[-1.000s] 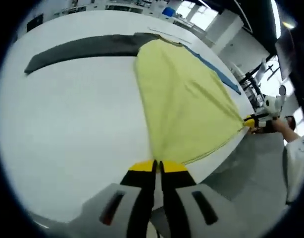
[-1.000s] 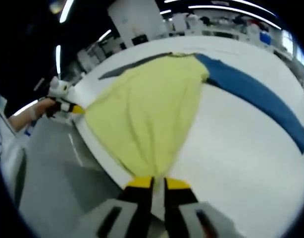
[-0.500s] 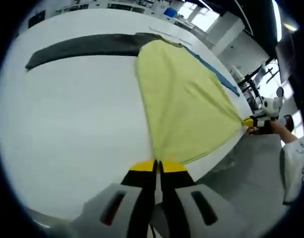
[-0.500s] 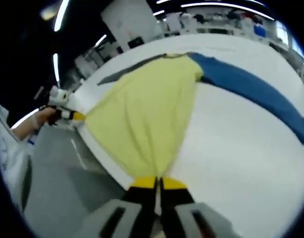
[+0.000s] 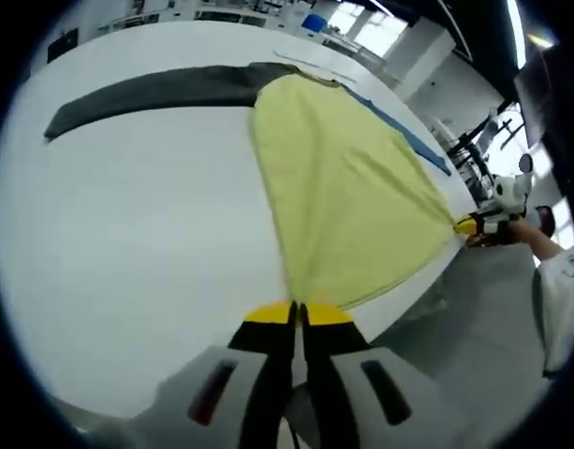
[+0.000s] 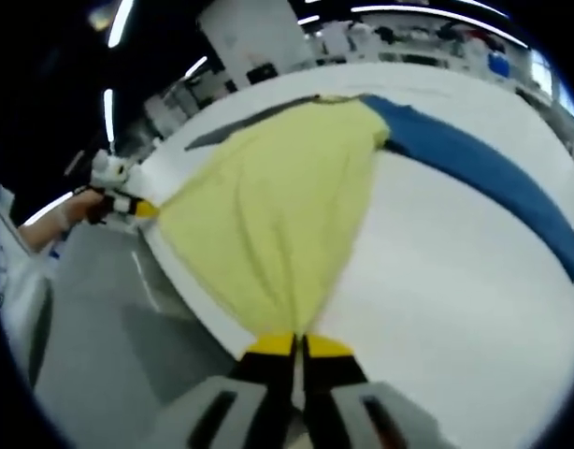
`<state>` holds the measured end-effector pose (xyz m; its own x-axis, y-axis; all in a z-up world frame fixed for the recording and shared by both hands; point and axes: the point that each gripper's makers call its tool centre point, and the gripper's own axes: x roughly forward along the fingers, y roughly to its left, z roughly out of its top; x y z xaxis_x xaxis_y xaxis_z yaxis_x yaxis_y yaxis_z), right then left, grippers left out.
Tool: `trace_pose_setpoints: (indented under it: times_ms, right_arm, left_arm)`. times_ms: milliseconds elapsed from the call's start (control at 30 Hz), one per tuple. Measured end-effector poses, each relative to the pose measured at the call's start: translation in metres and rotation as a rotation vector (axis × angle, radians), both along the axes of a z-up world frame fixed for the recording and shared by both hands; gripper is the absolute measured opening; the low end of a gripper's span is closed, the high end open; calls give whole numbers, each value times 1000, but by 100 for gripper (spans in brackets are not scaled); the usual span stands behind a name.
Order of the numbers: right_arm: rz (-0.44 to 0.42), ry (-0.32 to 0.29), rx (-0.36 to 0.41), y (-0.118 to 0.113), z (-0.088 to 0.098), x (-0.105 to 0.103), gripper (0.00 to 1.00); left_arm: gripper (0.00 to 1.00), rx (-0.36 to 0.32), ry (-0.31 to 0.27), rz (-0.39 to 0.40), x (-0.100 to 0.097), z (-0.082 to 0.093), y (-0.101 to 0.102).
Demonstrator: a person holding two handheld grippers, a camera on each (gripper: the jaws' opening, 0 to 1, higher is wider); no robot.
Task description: Fold the garment on the visible template until the final outline fits inside the template.
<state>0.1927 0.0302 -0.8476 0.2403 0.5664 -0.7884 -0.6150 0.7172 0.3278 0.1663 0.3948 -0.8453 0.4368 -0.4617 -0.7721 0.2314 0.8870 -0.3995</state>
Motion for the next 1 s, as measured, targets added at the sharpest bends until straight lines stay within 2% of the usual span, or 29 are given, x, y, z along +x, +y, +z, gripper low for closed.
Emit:
trace_pose_setpoints:
  times_ms: [100, 267, 367, 433, 500, 567, 600, 700, 733, 833, 933, 1000]
  right_arm:
    - [10, -22, 24, 2, 8, 0, 0]
    - [-33, -76, 91, -2, 26, 13, 15]
    - [-75, -114, 116, -12, 35, 25, 26]
    - [-100, -134, 126, -21, 38, 33, 37]
    - [-143, -158, 134, -29, 42, 43, 48]
    - [-168, -173, 134, -34, 46, 48, 57]
    - [-193, -185, 130, -43, 45, 53, 63]
    - [-257, -205, 113, -59, 45, 65, 77]
    - [-276, -210, 105, -64, 45, 67, 82]
    - [-309, -229, 95, -77, 49, 75, 88]
    - [-354, -248, 98, -88, 53, 84, 99]
    - [-383, -262, 94, -97, 56, 90, 99]
  left_arm:
    - [1, -2, -15, -14, -1, 2, 0]
    - [12, -34, -90, -29, 9, 19, 0]
    - [22, -60, -152, -29, 20, 33, 1]
    - [28, -87, -193, -26, 27, 46, -3]
    - [33, -111, -209, -23, 31, 52, -4]
    - [41, -139, -239, -19, 36, 59, -5]
    - [45, -165, -277, -32, 40, 65, -8]
    - [68, -174, -309, -47, 43, 72, -14]
    - [78, -157, -343, -70, 45, 75, -16]
    - [87, -152, -364, -104, 44, 78, -24]
    - [94, -156, -391, -111, 46, 81, -26]
    - [96, -164, -406, -109, 48, 85, -29]
